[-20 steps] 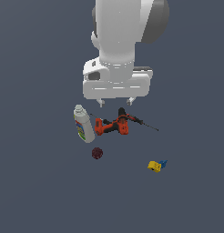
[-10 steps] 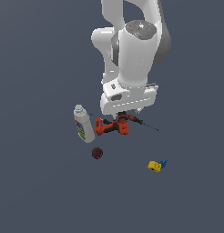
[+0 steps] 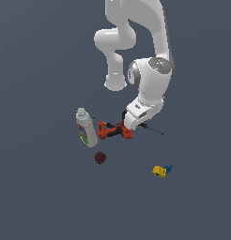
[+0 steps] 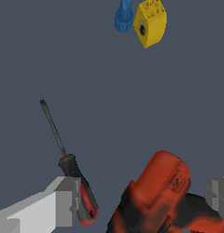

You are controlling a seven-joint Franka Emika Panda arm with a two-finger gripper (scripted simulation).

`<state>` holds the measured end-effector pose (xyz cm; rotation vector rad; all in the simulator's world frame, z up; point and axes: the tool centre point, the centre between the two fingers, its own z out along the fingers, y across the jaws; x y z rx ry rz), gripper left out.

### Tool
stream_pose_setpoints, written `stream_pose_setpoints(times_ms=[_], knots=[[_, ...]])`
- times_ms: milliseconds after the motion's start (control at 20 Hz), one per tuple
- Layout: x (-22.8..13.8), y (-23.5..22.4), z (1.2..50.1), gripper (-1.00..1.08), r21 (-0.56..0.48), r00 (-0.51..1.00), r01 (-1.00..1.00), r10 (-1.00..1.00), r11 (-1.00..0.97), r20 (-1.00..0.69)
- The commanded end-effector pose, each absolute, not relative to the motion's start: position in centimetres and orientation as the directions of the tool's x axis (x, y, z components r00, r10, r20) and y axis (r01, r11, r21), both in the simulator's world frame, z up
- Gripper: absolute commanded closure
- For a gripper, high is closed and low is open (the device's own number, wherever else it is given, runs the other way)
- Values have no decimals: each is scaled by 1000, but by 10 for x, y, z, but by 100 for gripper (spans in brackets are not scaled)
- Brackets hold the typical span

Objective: Pick up a designated object from a clutter of objects.

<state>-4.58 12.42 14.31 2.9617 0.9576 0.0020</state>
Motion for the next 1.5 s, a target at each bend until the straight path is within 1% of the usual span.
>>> stream_pose_setpoints(times_ms=[0, 300, 600, 1100, 1450], knots=[[-61, 139, 122, -92, 24, 758, 652, 652, -758, -8], [-93, 165, 87, -92, 12, 651, 759, 759, -651, -6], [-114, 179, 68, -92, 3, 582, 813, 813, -582, -2], [-119, 182, 60, -92, 0, 567, 824, 824, -567, -1], [-120, 182, 35, -92, 0, 565, 825, 825, -565, -1]])
